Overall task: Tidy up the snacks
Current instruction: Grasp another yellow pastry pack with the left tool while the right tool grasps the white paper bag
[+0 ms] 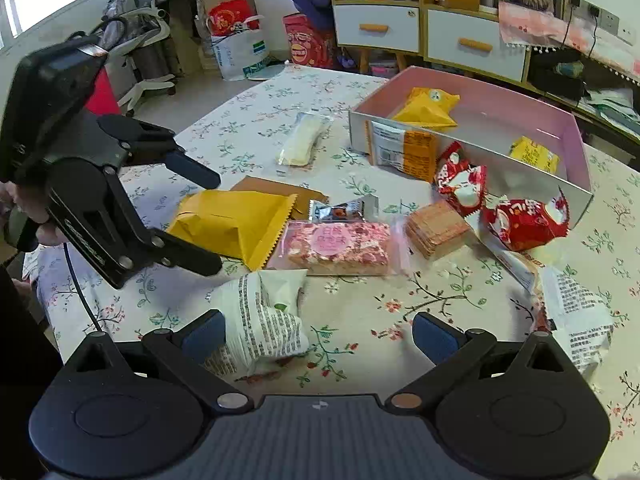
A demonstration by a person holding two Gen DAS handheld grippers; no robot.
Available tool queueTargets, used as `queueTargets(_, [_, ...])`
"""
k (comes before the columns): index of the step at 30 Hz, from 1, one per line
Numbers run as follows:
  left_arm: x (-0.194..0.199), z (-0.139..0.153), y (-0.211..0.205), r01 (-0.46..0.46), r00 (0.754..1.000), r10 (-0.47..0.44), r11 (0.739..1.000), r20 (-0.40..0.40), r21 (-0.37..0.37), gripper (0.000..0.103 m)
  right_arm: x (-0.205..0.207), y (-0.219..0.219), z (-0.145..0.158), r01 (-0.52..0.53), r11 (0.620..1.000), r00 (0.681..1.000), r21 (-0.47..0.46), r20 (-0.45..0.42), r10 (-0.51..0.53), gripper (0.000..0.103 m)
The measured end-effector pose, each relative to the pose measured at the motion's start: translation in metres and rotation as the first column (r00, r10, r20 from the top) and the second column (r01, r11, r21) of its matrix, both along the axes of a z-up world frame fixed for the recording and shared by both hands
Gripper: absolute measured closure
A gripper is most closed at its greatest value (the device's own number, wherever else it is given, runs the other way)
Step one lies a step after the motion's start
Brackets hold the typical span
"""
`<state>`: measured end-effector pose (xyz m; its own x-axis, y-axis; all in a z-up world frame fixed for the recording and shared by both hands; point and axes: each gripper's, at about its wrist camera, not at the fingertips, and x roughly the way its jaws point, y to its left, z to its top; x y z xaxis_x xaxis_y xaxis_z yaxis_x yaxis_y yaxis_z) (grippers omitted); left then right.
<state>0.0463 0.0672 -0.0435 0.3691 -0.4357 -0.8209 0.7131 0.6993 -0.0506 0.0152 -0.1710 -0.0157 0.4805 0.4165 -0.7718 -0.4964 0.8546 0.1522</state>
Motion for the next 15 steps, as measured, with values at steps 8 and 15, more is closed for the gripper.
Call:
queueTargets(8, [-0.002, -0.003, -0.002, 0.029, 0.999, -0.029, 1.0, -0.032, 0.002, 0.005, -0.002, 0.001, 0.001, -0.018, 0.999, 1.0, 0.037, -0.022, 0.019, 0.024])
queueTargets(15, [-0.005, -0.007, -0.006, 0.04, 0.999, -0.039, 0.999, -0.031, 0.028, 0.005, -0.007, 0.012, -0.007, -0.062, 0.998, 0.998, -0.006, -0.026, 0.062, 0.025])
